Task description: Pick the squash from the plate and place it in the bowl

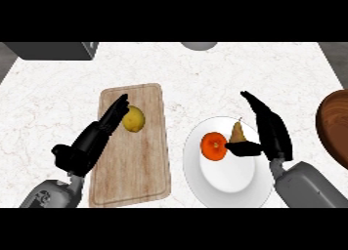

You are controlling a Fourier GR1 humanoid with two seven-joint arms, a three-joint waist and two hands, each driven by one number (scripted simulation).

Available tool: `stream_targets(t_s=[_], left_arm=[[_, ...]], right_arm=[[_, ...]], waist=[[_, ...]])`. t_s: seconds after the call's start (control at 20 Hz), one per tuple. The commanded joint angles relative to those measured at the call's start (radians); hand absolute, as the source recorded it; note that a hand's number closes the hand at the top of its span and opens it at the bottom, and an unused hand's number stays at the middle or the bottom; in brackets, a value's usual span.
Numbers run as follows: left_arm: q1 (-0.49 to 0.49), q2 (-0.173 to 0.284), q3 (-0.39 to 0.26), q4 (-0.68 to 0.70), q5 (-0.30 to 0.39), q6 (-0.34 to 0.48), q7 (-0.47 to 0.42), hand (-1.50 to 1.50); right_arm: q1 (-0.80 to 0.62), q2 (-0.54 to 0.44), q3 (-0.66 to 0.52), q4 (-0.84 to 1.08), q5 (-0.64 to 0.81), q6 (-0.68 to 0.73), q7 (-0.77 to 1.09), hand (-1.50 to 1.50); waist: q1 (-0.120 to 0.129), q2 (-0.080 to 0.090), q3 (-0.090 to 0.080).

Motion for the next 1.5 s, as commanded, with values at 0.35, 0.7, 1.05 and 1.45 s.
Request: stream_targets(t_s=[0.35, 0.7, 1.05, 1.45], left_arm=[[-0.007, -0.018, 0.006, 0.004, -0.009, 0.002, 0.004, 0.00], [-0.041, -0.034, 0.021, 0.003, -0.028, -0.007, 0.044, 0.00], [0.021, -0.057, 0.015, -0.038, -0.059, 0.002, 0.054, 0.00], [0.001, -0.033, 0.085, -0.027, -0.047, -0.057, 0.051, 0.00]], right_arm=[[-0.276, 0.025, 0.080, -0.093, -0.215, 0.666, 0.644, -1.50], [-0.339, 0.101, 0.044, -0.082, -0.306, 0.768, 0.832, -1.50], [-0.338, 0.172, 0.079, -0.061, -0.258, 0.734, 0.855, -1.50], [-0.226, 0.166, 0.142, -0.127, -0.062, 0.647, 0.809, -1.50]], waist=[[0.012, 0.001, 0.002], [0.000, 0.004, 0.005], [0.002, 0.004, 0.006], [-0.007, 0.003, 0.006]])
